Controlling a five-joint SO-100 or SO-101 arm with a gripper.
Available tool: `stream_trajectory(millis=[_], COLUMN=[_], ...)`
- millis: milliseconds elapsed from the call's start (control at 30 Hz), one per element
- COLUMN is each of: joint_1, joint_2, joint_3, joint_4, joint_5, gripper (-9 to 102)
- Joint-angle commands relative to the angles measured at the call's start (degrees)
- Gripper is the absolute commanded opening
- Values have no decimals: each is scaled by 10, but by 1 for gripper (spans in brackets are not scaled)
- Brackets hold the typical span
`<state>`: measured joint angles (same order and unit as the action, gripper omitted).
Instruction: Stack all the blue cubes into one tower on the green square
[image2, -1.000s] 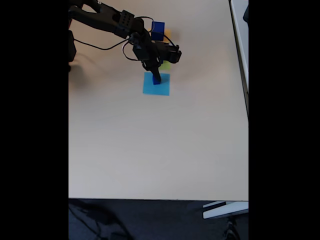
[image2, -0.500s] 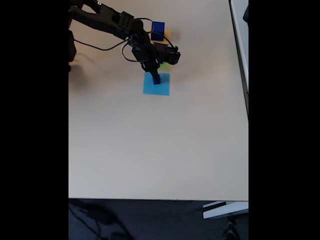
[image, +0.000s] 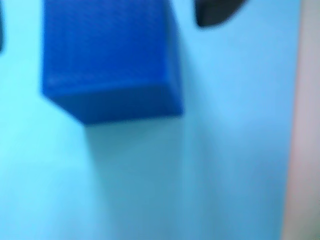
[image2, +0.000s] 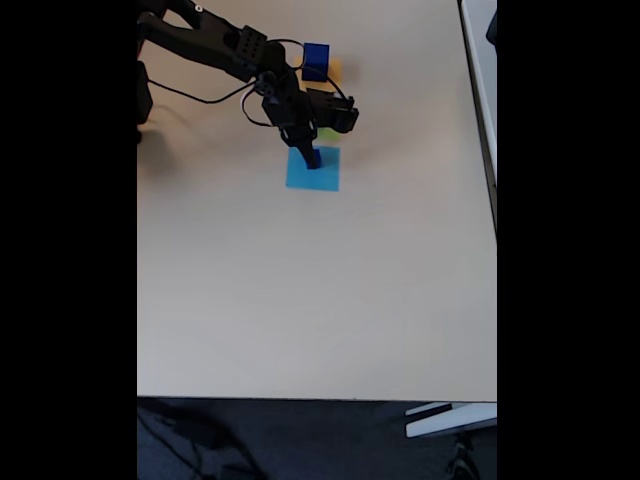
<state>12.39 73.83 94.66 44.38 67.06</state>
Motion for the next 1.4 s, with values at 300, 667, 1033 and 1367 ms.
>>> stream_trajectory(millis=[300,667,1033,1367], joint_1=[7,8,9,10], joint_2=[11,-1,-8,4], joint_3=[-3,-4,-2,-4], joint_4=[-13,-13,-19,-21], joint_5=[1,2,3,-4], gripper=[18,17,10,4])
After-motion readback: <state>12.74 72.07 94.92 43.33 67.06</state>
